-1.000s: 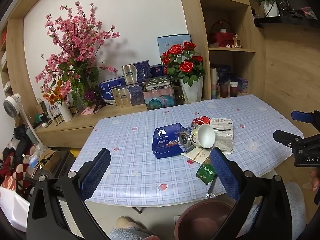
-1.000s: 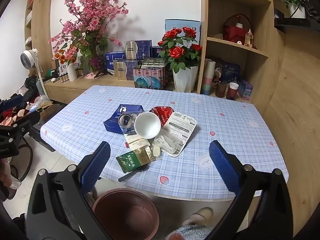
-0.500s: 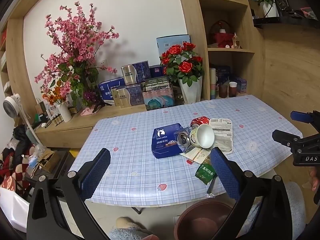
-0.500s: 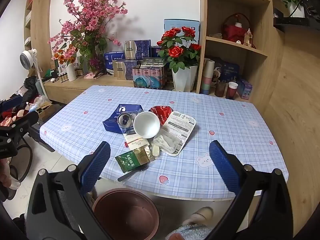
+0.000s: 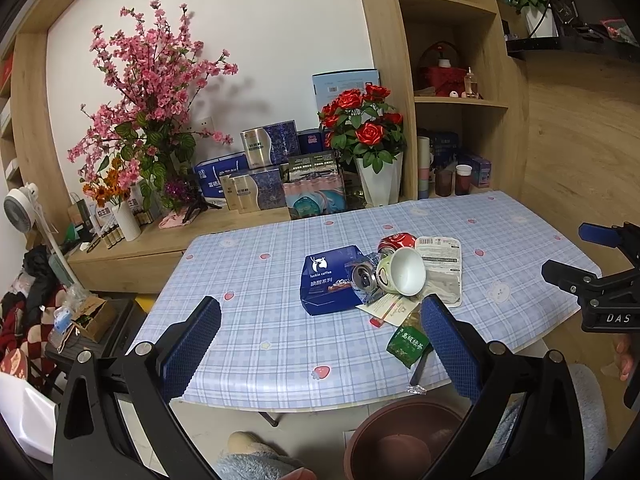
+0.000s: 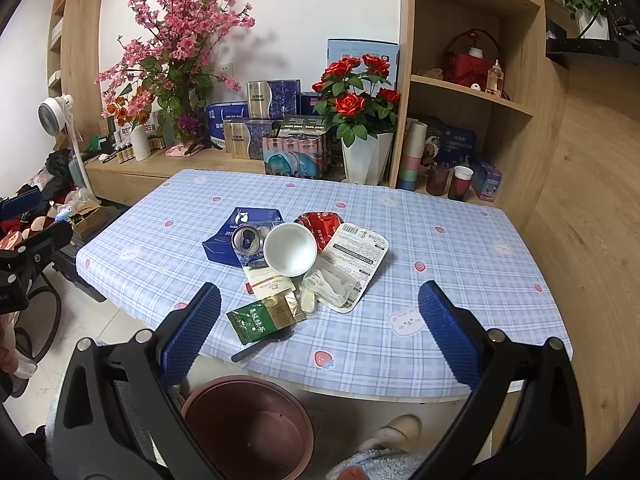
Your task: Collect trash
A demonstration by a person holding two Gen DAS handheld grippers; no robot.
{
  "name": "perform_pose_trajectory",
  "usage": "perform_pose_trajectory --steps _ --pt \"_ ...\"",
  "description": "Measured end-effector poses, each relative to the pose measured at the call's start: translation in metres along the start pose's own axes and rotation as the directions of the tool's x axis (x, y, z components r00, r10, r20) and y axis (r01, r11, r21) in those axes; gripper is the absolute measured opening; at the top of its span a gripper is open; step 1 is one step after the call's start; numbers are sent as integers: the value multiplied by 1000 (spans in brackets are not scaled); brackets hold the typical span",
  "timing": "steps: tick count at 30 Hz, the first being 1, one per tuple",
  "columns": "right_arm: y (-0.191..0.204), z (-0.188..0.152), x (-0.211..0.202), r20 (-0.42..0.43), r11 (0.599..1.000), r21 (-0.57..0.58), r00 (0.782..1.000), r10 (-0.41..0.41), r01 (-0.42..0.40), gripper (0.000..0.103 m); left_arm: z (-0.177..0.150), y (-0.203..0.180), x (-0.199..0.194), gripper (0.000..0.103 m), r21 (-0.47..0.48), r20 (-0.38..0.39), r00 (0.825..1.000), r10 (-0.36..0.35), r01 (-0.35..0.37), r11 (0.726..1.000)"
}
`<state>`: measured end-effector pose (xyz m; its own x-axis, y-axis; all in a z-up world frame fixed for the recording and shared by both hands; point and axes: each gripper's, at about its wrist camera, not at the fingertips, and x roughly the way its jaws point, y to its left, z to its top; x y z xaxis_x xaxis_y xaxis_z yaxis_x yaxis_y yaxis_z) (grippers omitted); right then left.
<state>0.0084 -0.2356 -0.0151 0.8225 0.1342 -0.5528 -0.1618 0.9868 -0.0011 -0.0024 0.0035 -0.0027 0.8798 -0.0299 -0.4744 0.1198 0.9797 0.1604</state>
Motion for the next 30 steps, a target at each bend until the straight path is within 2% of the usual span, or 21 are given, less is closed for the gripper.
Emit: perform_pose_trajectory --steps 30 --pt "0 0 -3 3 1000 -4 1000 -6 6 97 2 0 0 98 -4 -4 1000 -4 4 1000"
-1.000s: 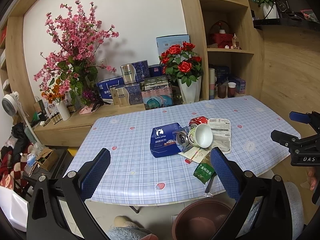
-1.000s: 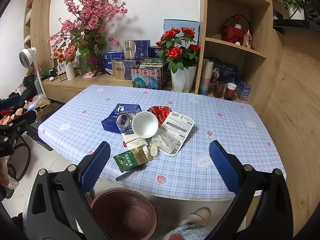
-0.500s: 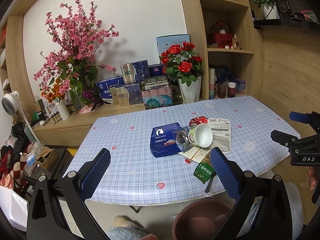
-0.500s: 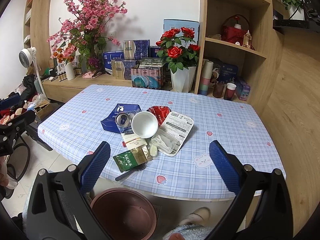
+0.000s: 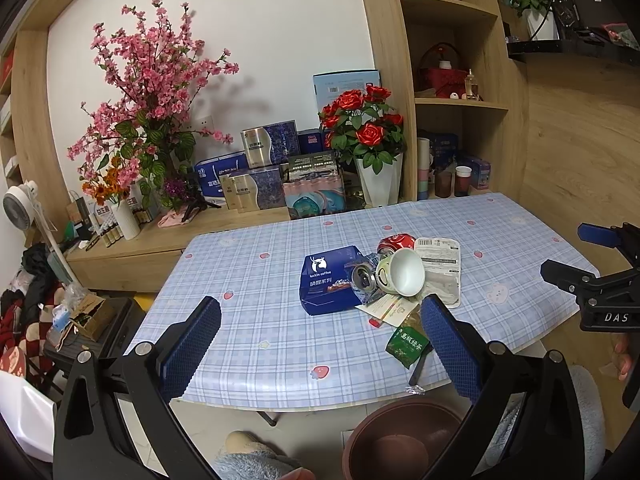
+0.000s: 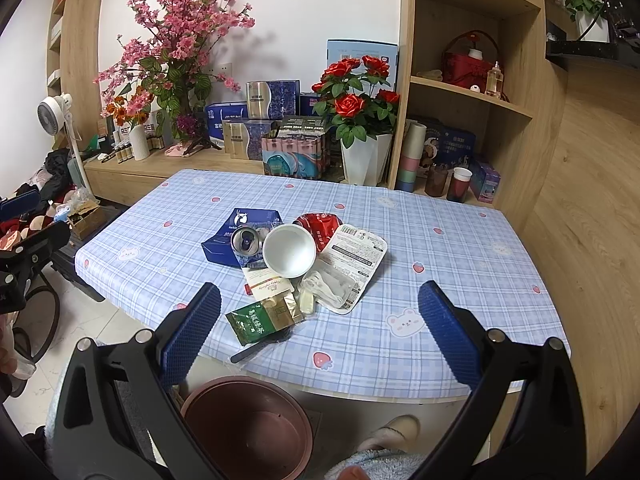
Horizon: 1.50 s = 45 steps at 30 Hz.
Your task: Collect trash
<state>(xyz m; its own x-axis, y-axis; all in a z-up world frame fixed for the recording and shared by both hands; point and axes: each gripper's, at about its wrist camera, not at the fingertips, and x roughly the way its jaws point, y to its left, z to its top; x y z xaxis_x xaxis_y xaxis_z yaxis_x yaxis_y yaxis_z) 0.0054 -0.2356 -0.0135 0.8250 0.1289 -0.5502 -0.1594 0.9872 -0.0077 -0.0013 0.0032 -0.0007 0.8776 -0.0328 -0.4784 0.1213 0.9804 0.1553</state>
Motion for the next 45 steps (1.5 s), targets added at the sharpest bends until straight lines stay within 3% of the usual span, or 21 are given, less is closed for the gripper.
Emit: perform_pose_trajectory --steps 27,34,40,45 --pt "7 -4 5 -19 1000 -8 1000 -12 12 97 -2 2 8 98 -25 -20 1000 -5 4 1000" --pt "4 -14 18 -39 999 4 999 -32 32 97 -18 1 22 98 -3 -27 1000 5 -6 1000" --pt "-6 -37 41 -82 997 73 997 3 3 97 -41 8 48 98 -58 -87 995 -46 41 998" --pt "-9 -54 62 -137 995 98 990 14 -1 97 -58 10 63 98 -68 -86 995 -45 40 997"
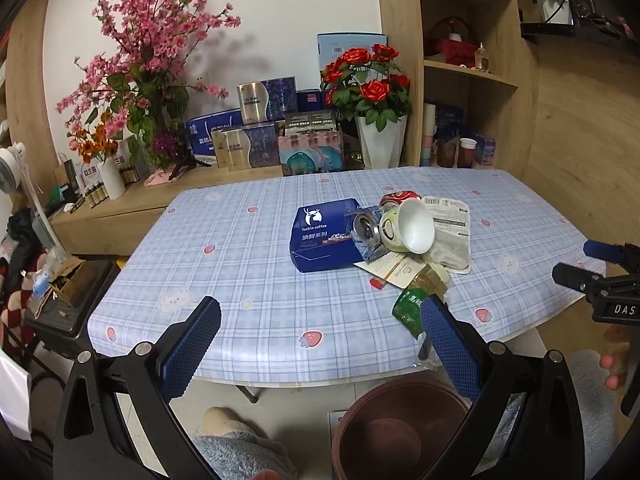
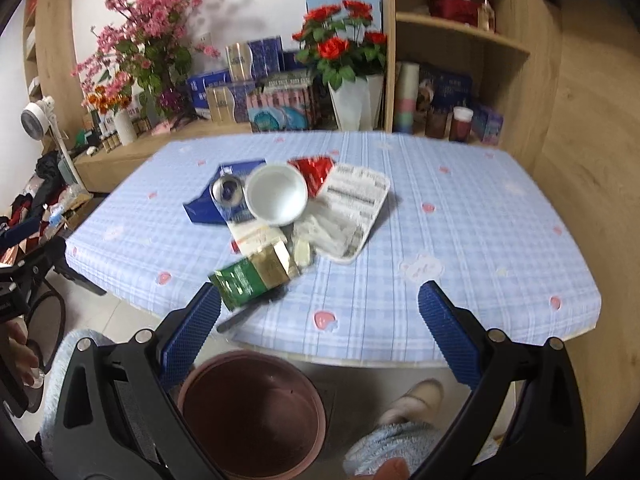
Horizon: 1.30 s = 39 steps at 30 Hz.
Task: Collect trash
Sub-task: 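Reach the left tool to the green tea packet and close on it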
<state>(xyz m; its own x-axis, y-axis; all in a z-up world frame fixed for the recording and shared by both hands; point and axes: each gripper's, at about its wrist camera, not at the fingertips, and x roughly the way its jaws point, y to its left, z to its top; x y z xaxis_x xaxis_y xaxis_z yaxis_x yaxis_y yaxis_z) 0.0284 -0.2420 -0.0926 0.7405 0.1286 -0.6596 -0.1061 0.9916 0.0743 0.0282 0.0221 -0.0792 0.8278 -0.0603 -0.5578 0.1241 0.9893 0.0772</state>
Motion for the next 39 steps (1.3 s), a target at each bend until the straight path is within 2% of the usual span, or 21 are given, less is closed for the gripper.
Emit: perform_pose_trajectory --steps 3,5,6,9,11,14,17,20,24,30,34,39 --pt "-3 -6 12 -36 1000 12 999 7 -6 97 -6 -2 12 98 7 -20 1000 -13 13 1000" --pt "-5 -9 20 -53 1000 16 998 15 -15 97 -9 -5 26 98 13 -86 996 -38 39 999" --pt "-5 -11 23 -55 1000 10 998 -6 7 97 -10 -5 30 98 13 -102 994 -45 46 999" --pt "-5 -18 33 -62 997 -28 996 -70 68 97 -14 -3 38 98 -17 -86 993 -81 79 997" --pt "-6 -22 38 -56 995 -38 994 -97 95 97 -14 -3 46 98 -24 -87 993 -79 77 997" --pt "-14 -26 48 -74 996 -9 993 -94 93 97 -14 -7 64 98 -20 -109 990 -93 91 996" --pt "-25 -30 60 -99 995 37 991 -90 94 97 -13 -18 81 97 -7 -139 979 -147 147 989" --pt "-33 -35 73 -129 994 65 988 -81 90 97 -13 -37 100 92 62 -151 975 -164 174 983" --pt "-41 -41 90 -160 993 84 985 -69 83 97 -16 -65 133 87 147 -190 963 -193 222 964" --pt "-48 -44 109 -193 992 106 980 -46 67 97 -19 -86 186 83 160 -286 927 -244 297 941" --pt "-49 -45 119 -211 992 109 977 -33 57 97 -20 -97 209 83 190 -333 910 -246 320 928" --pt "-45 -48 128 -230 993 114 973 -10 37 97 -21 -102 223 83 215 -359 899 -250 340 915"
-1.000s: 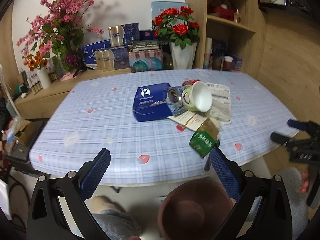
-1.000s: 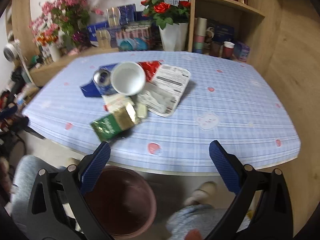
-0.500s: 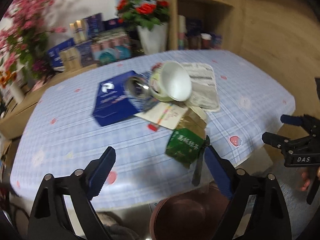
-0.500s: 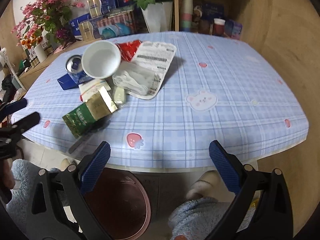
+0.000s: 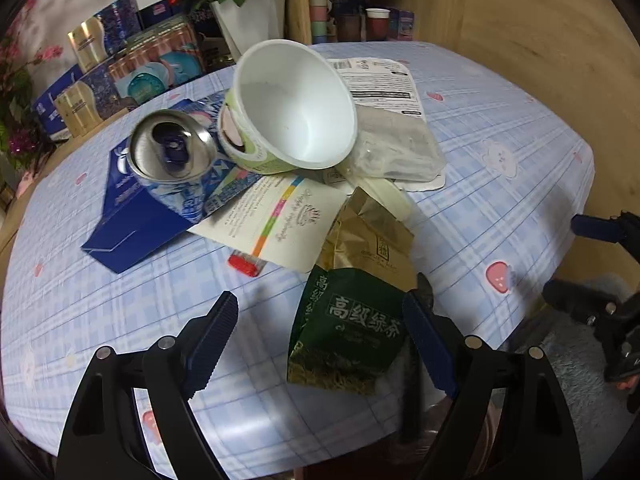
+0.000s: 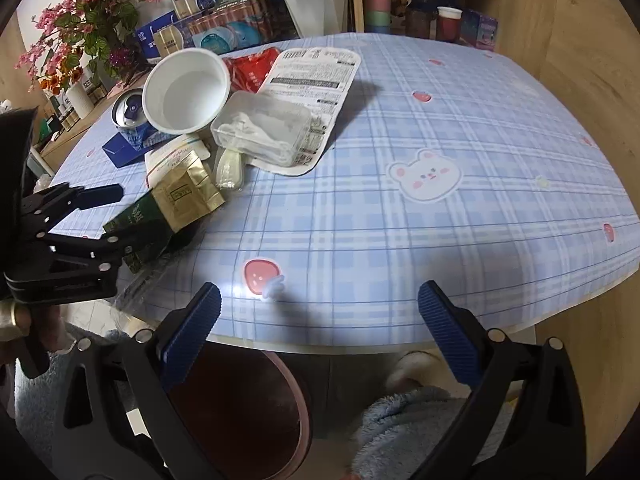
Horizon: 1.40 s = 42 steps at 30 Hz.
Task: Collect trash
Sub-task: 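Lift the green packet with the left tool while the right tool grasps the wrapped spoon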
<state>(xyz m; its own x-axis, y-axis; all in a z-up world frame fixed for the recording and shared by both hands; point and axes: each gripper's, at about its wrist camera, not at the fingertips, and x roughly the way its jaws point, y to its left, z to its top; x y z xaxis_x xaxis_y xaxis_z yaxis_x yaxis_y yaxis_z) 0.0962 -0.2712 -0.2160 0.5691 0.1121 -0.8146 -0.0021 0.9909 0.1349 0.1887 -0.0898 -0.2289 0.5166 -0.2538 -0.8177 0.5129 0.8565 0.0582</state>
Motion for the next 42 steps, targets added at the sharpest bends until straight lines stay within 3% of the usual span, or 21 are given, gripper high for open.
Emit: perform_pose_trajectory --steps 1,4,6,8,10,13,21,27,28,29,30,32,36,39,42 --pt "2 0 2 -6 1000 -3 1000 5 -5 97 1 0 1 80 2 -1 1000 -9 9 1000" --pt "6 -1 4 -12 1000 -14 1000 7 -8 97 2 0 -1 54 8 -6 998 -70 70 998" --pt "8 0 6 -17 1000 -17 1000 9 -9 97 2 -1 -4 47 12 3 997 -77 77 997" --pt "10 1 7 -20 1000 -18 1000 13 -13 97 3 2 -8 28 5 21 995 -93 93 996" --pt "12 2 8 -22 1000 -21 1000 16 -16 97 5 8 -12 20 -24 25 990 -142 143 989" --pt "16 2 9 -27 999 -29 999 20 -20 97 6 6 -20 10 -6 52 989 -142 142 990" --pt "28 0 13 -36 998 -36 998 45 -47 97 13 11 -51 4 -48 165 974 -155 165 985" --pt "56 5 19 -44 989 -70 991 130 -133 96 17 23 -79 4 -110 252 960 -126 157 981" --pt "62 5 21 -46 987 -81 989 138 -141 93 15 27 -87 4 -125 274 955 -112 151 980" --pt "69 6 24 -51 983 -92 987 154 -159 83 13 29 -93 4 -141 292 952 -90 136 981" --pt "75 7 28 -60 980 -102 984 167 -172 79 11 32 -98 4 -155 305 950 -67 119 981" --pt "86 8 35 -77 975 -127 982 171 -180 78 2 44 -106 4 -209 326 945 -20 93 974" --pt "106 10 43 -50 970 -214 993 107 -116 76 -16 68 -116 4 -317 338 941 32 82 945" --pt "114 11 48 -29 950 -303 997 68 -74 62 -34 84 -123 4 -384 348 935 65 79 920" --pt "107 17 49 -31 948 -301 995 99 -104 47 -48 92 -125 4 -419 337 938 84 70 905"
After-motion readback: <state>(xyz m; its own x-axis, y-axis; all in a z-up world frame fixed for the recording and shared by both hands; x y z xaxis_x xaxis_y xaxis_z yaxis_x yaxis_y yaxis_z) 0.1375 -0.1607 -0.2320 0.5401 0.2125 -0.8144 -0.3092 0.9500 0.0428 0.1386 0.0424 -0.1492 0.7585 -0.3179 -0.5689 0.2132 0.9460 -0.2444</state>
